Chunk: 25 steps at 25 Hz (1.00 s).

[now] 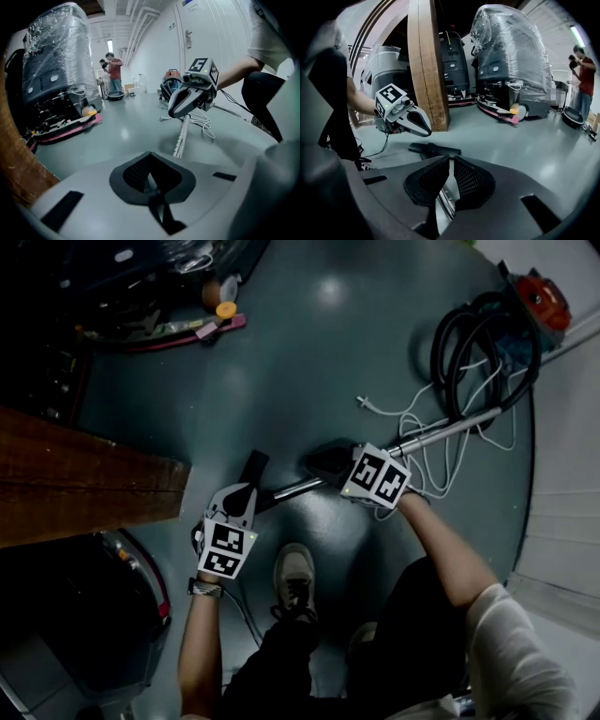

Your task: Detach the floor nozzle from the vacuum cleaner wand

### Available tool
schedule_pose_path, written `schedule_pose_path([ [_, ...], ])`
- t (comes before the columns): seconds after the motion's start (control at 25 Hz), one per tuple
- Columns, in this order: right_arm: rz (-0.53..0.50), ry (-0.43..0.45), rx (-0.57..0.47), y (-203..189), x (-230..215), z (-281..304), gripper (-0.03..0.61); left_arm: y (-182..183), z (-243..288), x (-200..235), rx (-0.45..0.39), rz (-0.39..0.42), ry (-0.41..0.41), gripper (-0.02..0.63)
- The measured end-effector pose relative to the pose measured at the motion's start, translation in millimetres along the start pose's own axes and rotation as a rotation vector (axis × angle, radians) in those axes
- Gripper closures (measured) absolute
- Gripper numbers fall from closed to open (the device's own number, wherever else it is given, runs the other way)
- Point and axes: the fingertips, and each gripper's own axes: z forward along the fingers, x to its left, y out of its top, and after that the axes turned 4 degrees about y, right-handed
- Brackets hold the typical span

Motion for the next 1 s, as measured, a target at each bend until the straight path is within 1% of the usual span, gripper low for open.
schedule_pose_path([
  [0.12,-0.048,0.012,0.04,-8,-1,6,0.546,-4,4,-8,-0.002,0.006,-0.021,0.615],
  [0.24,-0.083,0.042,0.08,-19,2,14,0.545,-12,8,-17,0.001,0.022,-0.04,0.611],
  [0.28,-0.094,0.054,0.091,-22,4,17,0.545,-15,9,-19,0.007,0.026,-0.049,0.589],
  [0.36,-0.119,0.076,0.111,-26,9,21,0.541,-18,10,-19,0.017,0.032,-0.061,0.583],
  [0.4,-0.133,0.087,0.12,-27,12,22,0.531,-18,10,-19,0.023,0.035,-0.064,0.583],
  [0.48,-0.161,0.108,0.14,-32,18,23,0.471,-17,9,-21,0.035,0.048,-0.082,0.576],
  [0.6,-0.199,0.13,0.191,-46,23,26,0.453,-19,10,-27,0.06,0.08,-0.144,0.539],
  [0.76,-0.2,0.147,0.231,-60,23,34,0.427,-26,12,-32,0.124,0.177,-0.191,0.502],
  [0.84,-0.203,0.155,0.247,-64,23,37,0.42,-31,15,-36,0.158,0.21,-0.212,0.495],
  [1.0,-0.218,0.18,0.28,-72,26,44,0.419,-40,23,-41,0.203,0.221,-0.236,0.468],
])
